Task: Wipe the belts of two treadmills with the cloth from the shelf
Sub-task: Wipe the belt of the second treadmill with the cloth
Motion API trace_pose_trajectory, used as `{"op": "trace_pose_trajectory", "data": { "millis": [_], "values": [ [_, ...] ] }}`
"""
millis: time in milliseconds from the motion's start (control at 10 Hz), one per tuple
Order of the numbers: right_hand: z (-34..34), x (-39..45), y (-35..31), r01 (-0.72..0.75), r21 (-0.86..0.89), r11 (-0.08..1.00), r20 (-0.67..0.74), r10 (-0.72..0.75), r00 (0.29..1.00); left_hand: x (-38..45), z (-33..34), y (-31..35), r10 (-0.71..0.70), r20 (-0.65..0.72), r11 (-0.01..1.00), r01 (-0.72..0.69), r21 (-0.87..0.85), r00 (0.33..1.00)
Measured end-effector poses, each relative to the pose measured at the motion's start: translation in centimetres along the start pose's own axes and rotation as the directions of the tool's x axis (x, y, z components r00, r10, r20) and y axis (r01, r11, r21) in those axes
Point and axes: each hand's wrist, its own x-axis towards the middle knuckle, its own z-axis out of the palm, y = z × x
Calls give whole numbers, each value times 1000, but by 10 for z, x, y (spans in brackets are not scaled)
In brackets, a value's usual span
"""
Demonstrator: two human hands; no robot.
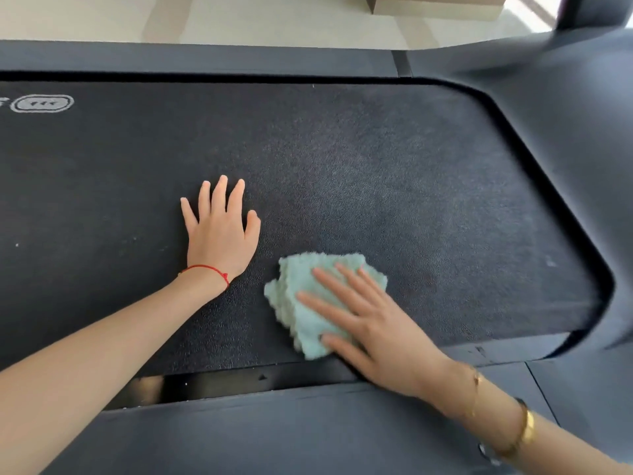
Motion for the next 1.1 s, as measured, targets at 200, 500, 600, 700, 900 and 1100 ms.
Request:
{"op": "trace_pose_trajectory", "data": {
  "millis": [200,500,600,700,900,1100],
  "values": [
    [-12,10,56,-56,-10,998,12,57,998,-1,0,1,2,13,1000,-3,18,1000],
    [-2,38,46,-207,-8,978,-93,205,974,-1,-1,1,0,12,1000,-1,22,1000],
    [-4,4,28,-52,19,998,-13,52,999,0,-1,1,2,11,1000,-2,22,1000],
    [-14,5,64,-99,14,995,-22,99,995,0,-1,1,2,17,1000,-3,29,1000],
    [-30,75,143,-573,32,819,-172,569,804,-2,-2,5,-4,7,1000,4,1,1000],
    [-9,70,81,-270,0,963,-106,269,957,11,-2,16,60,25,998,-59,-16,998]
  ]
}}
